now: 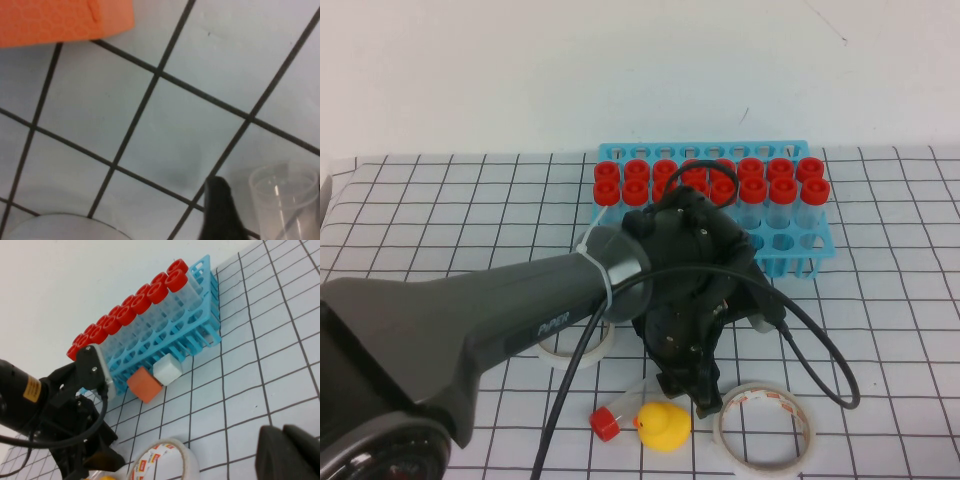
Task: Place the test tubes
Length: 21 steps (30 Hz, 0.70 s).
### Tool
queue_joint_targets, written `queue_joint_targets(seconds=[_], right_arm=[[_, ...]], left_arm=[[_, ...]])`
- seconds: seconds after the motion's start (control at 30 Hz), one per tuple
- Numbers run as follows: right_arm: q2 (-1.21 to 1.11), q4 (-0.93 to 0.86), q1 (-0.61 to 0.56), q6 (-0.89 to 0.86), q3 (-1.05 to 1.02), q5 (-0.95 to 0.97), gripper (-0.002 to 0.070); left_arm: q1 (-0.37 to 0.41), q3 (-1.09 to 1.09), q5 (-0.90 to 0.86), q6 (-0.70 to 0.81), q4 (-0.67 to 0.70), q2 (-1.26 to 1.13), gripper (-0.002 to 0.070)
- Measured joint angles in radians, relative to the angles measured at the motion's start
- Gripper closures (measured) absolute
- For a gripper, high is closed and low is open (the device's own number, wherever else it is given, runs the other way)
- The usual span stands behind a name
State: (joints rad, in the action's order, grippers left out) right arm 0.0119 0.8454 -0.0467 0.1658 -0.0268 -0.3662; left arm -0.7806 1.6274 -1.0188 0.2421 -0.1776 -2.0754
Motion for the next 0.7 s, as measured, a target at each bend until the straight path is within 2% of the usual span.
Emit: queue_joint_targets(seconds=[0.17, 0.43, 0.7], right_arm=[[0.000, 0.000, 0.000, 0.002, 0.000, 0.000, 0.0678], [0.000, 0.000, 0.000, 0.002, 0.000, 0.000, 0.0678], [0.000, 0.000, 0.000, 0.002, 0.000, 0.000, 0.0678]], left_arm=[[0.000, 0.000, -0.005, -0.007, 0.007, 0.000, 0.0470], [0.000, 0.000, -0.012, -0.009, -0.026, 0.036, 0.0468], [0.000, 0.000, -0.010, -0.019, 0.044, 0.335, 0.0468]])
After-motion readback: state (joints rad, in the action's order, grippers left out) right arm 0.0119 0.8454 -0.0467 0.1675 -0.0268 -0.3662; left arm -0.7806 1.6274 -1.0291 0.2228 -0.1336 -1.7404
